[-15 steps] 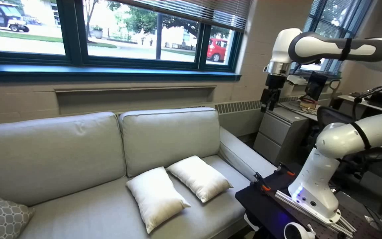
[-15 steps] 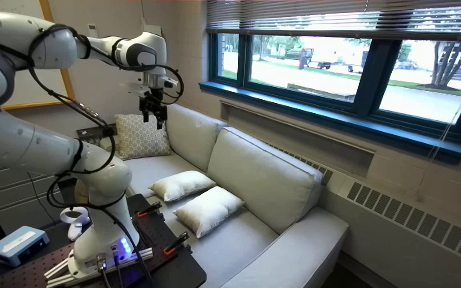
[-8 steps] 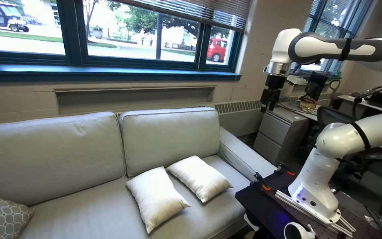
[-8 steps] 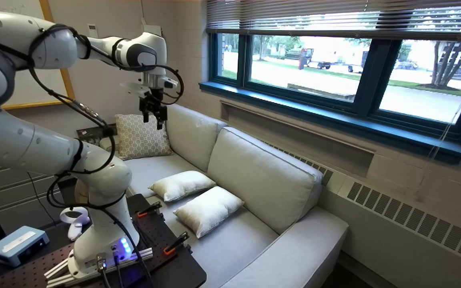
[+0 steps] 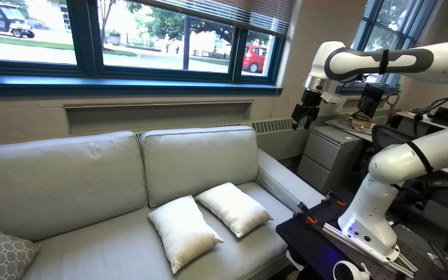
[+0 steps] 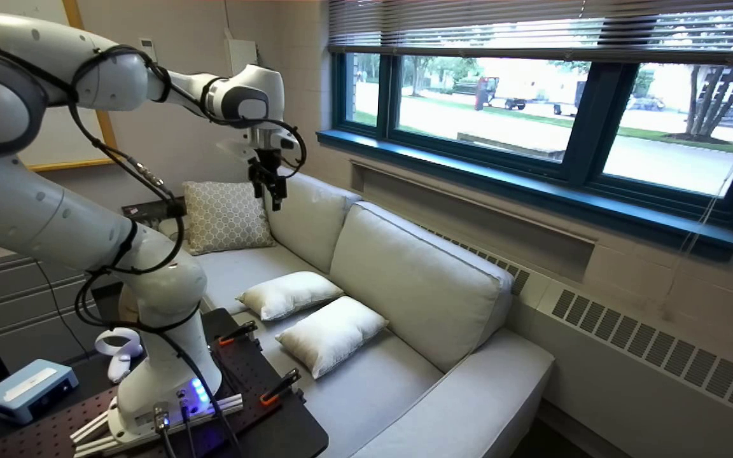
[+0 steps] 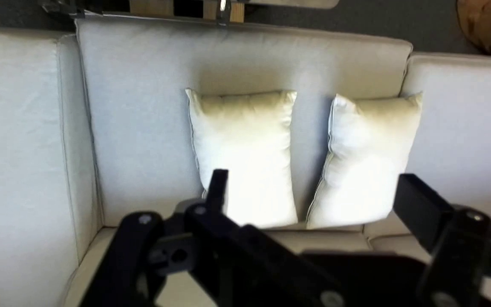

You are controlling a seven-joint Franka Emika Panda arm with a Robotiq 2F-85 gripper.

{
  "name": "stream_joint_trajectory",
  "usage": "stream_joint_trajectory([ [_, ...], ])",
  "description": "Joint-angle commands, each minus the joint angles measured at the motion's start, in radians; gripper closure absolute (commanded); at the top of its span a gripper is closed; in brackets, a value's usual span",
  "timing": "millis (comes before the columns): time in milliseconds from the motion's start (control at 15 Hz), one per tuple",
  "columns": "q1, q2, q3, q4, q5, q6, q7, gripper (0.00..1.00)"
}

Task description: Put the pillows upright against the armrest of the couch

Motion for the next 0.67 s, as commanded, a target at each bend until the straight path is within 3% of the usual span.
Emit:
stream_joint_trajectory([
  [0,-0.063,0.125,-0.022,0.026,0.044,0.143,0.08,0.0],
  [333,-0.101,0.36,-0.102,0.081,0.127,0.381,0.09,0.0],
  [600,-0.132,0.601,-0.164,0.197,0.185,0.527,0.123,0.0],
])
